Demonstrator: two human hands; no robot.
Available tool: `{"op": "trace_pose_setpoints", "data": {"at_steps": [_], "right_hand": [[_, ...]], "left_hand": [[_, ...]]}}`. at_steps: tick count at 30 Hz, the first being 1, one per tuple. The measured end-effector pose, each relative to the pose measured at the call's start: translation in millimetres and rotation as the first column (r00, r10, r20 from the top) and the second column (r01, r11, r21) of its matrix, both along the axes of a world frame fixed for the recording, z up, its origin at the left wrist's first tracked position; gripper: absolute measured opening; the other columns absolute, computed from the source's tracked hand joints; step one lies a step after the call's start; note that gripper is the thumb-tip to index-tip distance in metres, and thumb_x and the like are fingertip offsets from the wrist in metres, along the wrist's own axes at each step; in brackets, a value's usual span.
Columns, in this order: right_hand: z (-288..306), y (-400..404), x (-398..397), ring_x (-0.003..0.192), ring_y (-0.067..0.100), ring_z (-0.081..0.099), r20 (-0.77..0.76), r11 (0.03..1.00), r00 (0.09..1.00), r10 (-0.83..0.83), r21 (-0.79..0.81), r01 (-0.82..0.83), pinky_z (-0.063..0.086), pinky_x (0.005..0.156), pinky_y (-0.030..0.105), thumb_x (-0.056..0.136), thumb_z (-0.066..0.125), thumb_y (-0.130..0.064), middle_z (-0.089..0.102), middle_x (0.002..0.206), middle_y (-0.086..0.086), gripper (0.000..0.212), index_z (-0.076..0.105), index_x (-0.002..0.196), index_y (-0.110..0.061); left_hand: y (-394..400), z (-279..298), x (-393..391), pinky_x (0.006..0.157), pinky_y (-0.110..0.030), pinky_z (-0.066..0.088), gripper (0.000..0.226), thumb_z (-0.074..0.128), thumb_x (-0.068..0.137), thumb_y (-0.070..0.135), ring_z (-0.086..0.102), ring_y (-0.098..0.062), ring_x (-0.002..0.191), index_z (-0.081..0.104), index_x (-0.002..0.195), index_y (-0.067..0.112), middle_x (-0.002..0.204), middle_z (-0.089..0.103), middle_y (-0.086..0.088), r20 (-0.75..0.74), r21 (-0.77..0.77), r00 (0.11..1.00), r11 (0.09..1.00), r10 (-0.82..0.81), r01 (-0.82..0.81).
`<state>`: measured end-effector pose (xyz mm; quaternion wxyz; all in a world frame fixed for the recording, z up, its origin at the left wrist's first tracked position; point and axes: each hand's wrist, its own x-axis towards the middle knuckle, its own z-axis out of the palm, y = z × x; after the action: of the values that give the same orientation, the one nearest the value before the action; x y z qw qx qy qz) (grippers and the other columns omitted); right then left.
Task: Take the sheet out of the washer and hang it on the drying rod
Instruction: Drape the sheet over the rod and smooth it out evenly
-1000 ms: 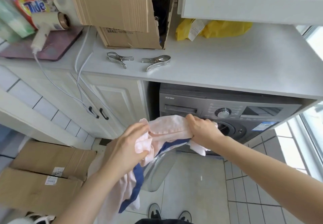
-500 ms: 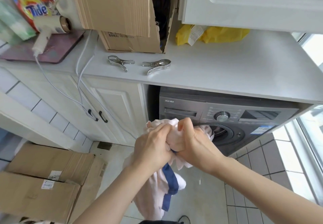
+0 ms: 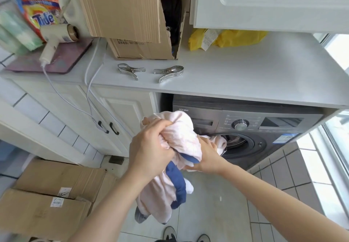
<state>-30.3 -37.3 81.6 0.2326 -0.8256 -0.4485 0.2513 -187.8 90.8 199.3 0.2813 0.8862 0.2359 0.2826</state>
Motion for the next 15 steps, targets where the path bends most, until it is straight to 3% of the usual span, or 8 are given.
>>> {"op": "trace_pose_setpoints", "data": {"at_steps": [2,4,6,8,10,12,13,15], "right_hand": [[-14.1,5.5,6.8,0.134,0.022,0.024,0.023,0.992,0.999,0.023,-0.126,-0.019,0.023,0.105,0.045,0.045,0.058,-0.088,0.04,0.136,-0.013,0.113,0.03,0.142,-0.036],[-23.4,10.9,10.0,0.14,0.026,0.014,0.015,0.984,0.998,0.056,-0.171,-0.052,0.015,0.113,0.049,0.038,0.046,-0.095,0.033,0.145,-0.011,0.125,0.024,0.147,-0.037],[-26.7,16.4,9.4,0.142,0.023,0.004,-0.012,0.977,0.997,0.075,-0.201,-0.076,0.008,0.116,0.05,0.032,0.049,-0.094,0.024,0.151,-0.008,0.134,0.018,0.15,-0.036],[-26.3,20.3,9.2,0.144,0.021,0.008,-0.069,0.983,0.997,0.046,-0.173,-0.058,0.013,0.116,0.047,0.036,0.054,-0.093,0.027,0.152,-0.007,0.134,0.023,0.15,-0.032],[-22.7,18.2,14.4,0.138,0.018,0.032,-0.168,0.989,0.986,0.013,-0.14,-0.037,0.029,0.109,0.031,0.057,0.068,-0.078,0.045,0.142,-0.007,0.105,0.039,0.144,-0.025],[-12.0,10.4,22.3,0.121,0.012,0.051,-0.158,0.982,0.987,0.035,-0.176,-0.063,0.033,0.089,0.015,0.084,0.069,-0.047,0.056,0.127,-0.009,0.059,0.053,0.133,-0.018],[-7.9,4.5,28.1,0.115,0.015,0.056,-0.093,0.976,0.994,0.049,-0.205,-0.067,0.034,0.082,0.017,0.09,0.063,-0.039,0.061,0.122,-0.005,0.044,0.058,0.127,-0.015],[3.7,-7.9,43.2,0.105,0.024,0.061,0.027,0.957,0.999,0.03,-0.288,-0.021,0.043,0.082,0.026,0.093,0.057,-0.036,0.067,0.117,0.004,0.035,0.064,0.118,-0.013]], "left_hand": [[1.1,4.0,-1.8,0.067,-0.036,0.052,0.047,0.064,0.056,0.011,0.063,-0.02,0.081,0.06,0.099,0.03,0.094,0.062,0.015,0.059,-0.044,0.998,0.999,-0.011,0.013],[2.4,5.7,-3.2,0.069,-0.036,0.053,0.045,0.065,0.057,0.012,0.063,-0.018,0.08,0.06,0.098,0.03,0.089,0.063,0.014,0.064,-0.091,0.998,0.996,-0.004,0.009],[6.1,5.4,-4.6,0.07,-0.039,0.053,0.04,0.066,0.058,0.015,0.064,-0.019,0.081,0.061,0.096,0.028,0.087,0.065,0.01,0.069,-0.169,0.997,0.986,0.016,-0.004],[12.1,3.8,-6.4,0.072,-0.041,0.053,0.038,0.065,0.058,0.024,0.065,-0.021,0.082,0.063,0.095,0.026,0.087,0.067,0.006,0.101,-0.241,0.994,0.97,0.044,-0.018],[18.7,0.7,-10.4,0.071,-0.038,0.053,0.038,0.063,0.056,0.031,0.065,-0.019,0.081,0.063,0.093,0.024,0.084,0.068,0.007,0.104,-0.288,0.991,0.956,0.084,-0.051],[26.6,-4.8,-15.5,0.074,-0.034,0.053,0.042,0.068,0.056,0.026,0.065,-0.016,0.086,0.064,0.097,0.025,0.09,0.068,0.009,0.049,-0.286,0.991,0.953,0.122,-0.103],[31.1,-8.8,-18.5,0.079,-0.033,0.052,0.048,0.071,0.056,0.021,0.064,-0.015,0.091,0.064,0.103,0.024,0.097,0.066,0.01,0.009,-0.264,0.992,0.957,0.129,-0.122],[39.8,-17.7,-26.0,0.089,-0.029,0.048,0.061,0.076,0.057,0.017,0.059,-0.01,0.104,0.062,0.116,0.025,0.114,0.06,0.013,-0.043,-0.197,0.993,0.973,0.111,-0.117]]}}
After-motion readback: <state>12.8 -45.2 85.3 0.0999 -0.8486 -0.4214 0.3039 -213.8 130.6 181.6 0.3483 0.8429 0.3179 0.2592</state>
